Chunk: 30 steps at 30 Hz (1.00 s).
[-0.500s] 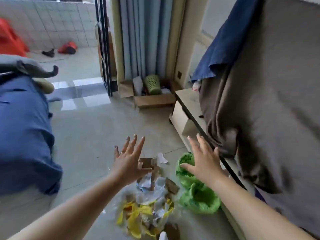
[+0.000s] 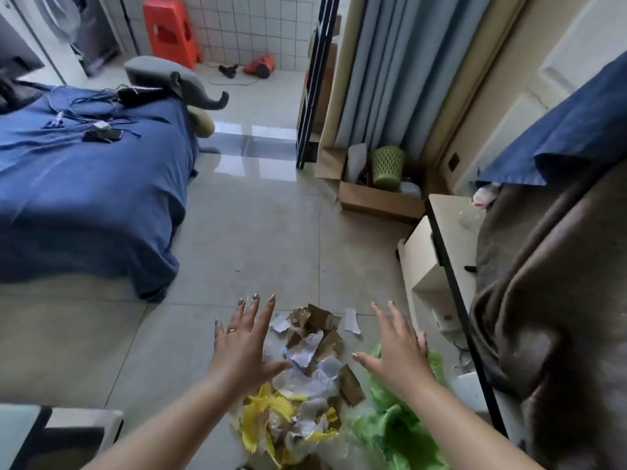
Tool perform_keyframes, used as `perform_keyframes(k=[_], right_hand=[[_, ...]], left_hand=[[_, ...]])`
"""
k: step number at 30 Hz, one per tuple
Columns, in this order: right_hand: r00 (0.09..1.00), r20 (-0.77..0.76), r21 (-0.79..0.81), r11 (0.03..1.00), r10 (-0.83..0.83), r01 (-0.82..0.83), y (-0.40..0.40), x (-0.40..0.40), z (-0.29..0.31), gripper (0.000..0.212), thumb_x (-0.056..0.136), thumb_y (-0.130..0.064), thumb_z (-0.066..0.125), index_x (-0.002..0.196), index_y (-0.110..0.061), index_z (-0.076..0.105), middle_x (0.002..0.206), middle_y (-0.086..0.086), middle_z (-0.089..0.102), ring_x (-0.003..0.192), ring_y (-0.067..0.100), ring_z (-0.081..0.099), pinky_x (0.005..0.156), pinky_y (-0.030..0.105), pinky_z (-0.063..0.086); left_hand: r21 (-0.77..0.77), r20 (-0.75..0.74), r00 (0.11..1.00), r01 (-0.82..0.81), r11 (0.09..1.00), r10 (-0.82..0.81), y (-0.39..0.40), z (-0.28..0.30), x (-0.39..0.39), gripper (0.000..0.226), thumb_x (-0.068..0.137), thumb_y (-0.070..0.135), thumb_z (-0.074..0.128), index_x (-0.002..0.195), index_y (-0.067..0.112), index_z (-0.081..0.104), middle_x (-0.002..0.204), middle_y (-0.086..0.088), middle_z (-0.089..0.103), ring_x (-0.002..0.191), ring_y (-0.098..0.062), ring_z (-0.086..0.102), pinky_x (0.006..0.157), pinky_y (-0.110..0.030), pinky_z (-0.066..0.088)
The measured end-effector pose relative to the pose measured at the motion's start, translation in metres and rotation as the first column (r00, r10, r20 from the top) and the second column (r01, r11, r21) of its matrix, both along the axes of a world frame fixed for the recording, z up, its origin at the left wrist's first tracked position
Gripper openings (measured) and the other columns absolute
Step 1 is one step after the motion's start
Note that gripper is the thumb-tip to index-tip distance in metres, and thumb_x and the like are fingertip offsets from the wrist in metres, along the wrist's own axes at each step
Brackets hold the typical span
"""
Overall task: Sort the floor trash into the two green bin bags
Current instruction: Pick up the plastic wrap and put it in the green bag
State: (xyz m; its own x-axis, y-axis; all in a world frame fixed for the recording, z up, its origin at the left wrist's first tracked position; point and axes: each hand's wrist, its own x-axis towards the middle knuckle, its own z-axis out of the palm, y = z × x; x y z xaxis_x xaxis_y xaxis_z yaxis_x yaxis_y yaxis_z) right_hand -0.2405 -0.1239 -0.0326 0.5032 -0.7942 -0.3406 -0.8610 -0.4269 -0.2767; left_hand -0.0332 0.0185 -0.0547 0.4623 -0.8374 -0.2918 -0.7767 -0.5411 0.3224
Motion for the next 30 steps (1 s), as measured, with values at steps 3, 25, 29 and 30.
perform_keyframes(k=[3,25,29,30], right_hand=[[0.997,-0.013,0.071,0.995,0.071,-0.07,0.0,-0.025,-0.031,0.093,0.08,-0.058,0.058,0.149,-0.032,0.002,0.159,-0.002,-0.006,0.147,0.019,0.001,0.116,0.053,0.002],[0.984,-0.021,0.191,0.967,0.175,-0.168,0.028,-0.057,-0.538,0.086,0.08,-0.052,0.063,0.148,-0.029,0.014,0.159,-0.001,0.004,0.146,0.019,0.005,0.117,0.043,0.017],[0.933,-0.028,0.158,0.923,0.358,-0.35,0.023,-0.049,-0.626,0.081,0.079,-0.053,0.064,0.145,-0.027,0.024,0.159,-0.001,0.008,0.146,0.018,0.008,0.117,0.041,0.02],[0.907,-0.027,0.151,0.899,0.419,-0.411,0.024,-0.048,-0.642,0.081,0.079,-0.054,0.063,0.145,-0.028,0.024,0.159,-0.001,0.009,0.146,0.018,0.008,0.117,0.042,0.019]], left_hand=[[0.061,-0.036,0.997,-0.071,0.996,0.073,0.013,-0.029,-0.036,0.112,0.075,0.067,0.058,0.142,0.034,-0.025,0.159,0.005,-0.014,0.147,-0.019,-0.013,0.116,-0.05,-0.003],[0.268,-0.023,0.999,-0.035,0.963,0.042,0.044,-0.534,-0.074,0.096,0.082,0.052,0.061,0.15,0.032,-0.003,0.16,0.001,-0.003,0.148,-0.021,-0.007,0.116,-0.056,0.003],[0.225,-0.022,0.998,0.059,0.973,-0.055,0.008,-0.613,-0.066,0.09,0.085,0.048,0.061,0.15,0.032,0.0,0.16,-0.001,0.0,0.148,-0.022,-0.005,0.117,-0.057,0.006],[0.217,-0.02,0.996,0.092,0.972,-0.09,-0.001,-0.627,-0.066,0.09,0.084,0.047,0.061,0.149,0.033,0.001,0.16,-0.001,0.0,0.148,-0.023,-0.005,0.117,-0.057,0.005]])
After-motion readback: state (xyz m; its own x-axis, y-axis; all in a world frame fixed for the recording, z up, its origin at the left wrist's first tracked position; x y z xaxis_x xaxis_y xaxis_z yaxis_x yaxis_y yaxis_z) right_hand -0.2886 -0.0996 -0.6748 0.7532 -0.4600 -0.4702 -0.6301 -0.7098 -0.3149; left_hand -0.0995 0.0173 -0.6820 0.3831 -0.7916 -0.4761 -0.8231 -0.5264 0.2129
